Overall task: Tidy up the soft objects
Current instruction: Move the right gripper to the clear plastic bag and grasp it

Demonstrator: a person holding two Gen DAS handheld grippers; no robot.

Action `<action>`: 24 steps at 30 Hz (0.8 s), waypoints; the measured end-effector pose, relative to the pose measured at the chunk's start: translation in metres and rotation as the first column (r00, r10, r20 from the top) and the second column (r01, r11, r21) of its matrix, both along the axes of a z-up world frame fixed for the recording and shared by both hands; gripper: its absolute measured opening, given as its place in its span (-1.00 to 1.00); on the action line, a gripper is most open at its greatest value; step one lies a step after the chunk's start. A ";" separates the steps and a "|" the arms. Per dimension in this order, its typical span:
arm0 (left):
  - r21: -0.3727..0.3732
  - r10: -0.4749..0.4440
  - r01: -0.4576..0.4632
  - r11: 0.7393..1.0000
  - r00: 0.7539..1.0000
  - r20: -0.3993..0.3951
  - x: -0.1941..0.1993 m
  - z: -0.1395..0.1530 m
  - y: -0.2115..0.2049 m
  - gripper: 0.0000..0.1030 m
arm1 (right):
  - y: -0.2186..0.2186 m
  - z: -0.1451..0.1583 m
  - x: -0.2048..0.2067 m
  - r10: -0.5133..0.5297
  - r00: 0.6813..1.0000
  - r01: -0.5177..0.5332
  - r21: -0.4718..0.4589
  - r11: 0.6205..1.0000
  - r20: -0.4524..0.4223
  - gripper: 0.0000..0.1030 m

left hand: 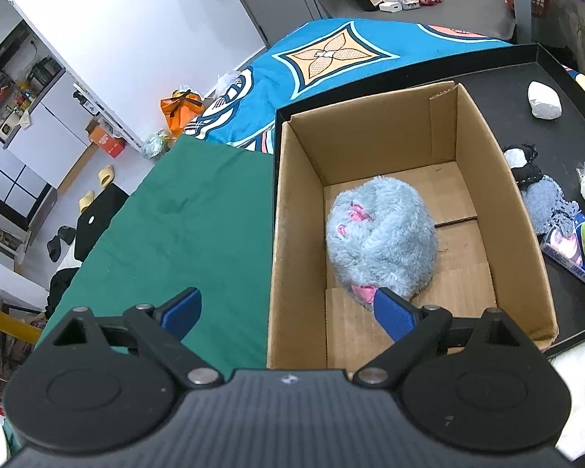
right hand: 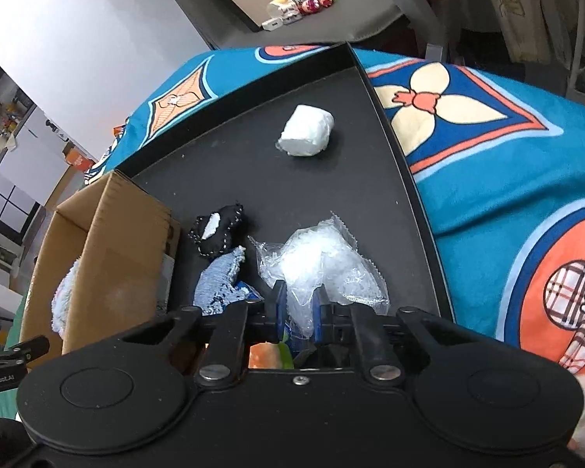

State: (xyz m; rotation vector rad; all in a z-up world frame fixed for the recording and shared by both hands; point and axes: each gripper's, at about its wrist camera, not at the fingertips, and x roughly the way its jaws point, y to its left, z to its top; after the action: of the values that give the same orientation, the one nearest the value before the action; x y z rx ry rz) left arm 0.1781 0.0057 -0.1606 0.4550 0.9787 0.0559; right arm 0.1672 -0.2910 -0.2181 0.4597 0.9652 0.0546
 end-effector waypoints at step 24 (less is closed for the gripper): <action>-0.103 0.059 -0.058 0.993 0.998 0.011 -0.001 0.006 0.019 0.83 | 0.027 0.049 -0.003 0.083 0.979 -0.073 -0.060 0.996 0.187 -0.80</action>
State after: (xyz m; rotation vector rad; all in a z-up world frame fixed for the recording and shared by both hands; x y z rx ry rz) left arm 0.1772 0.0251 -0.1546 0.3312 0.9763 0.0612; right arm 0.1644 -0.2640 -0.1695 0.3608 0.7954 0.1407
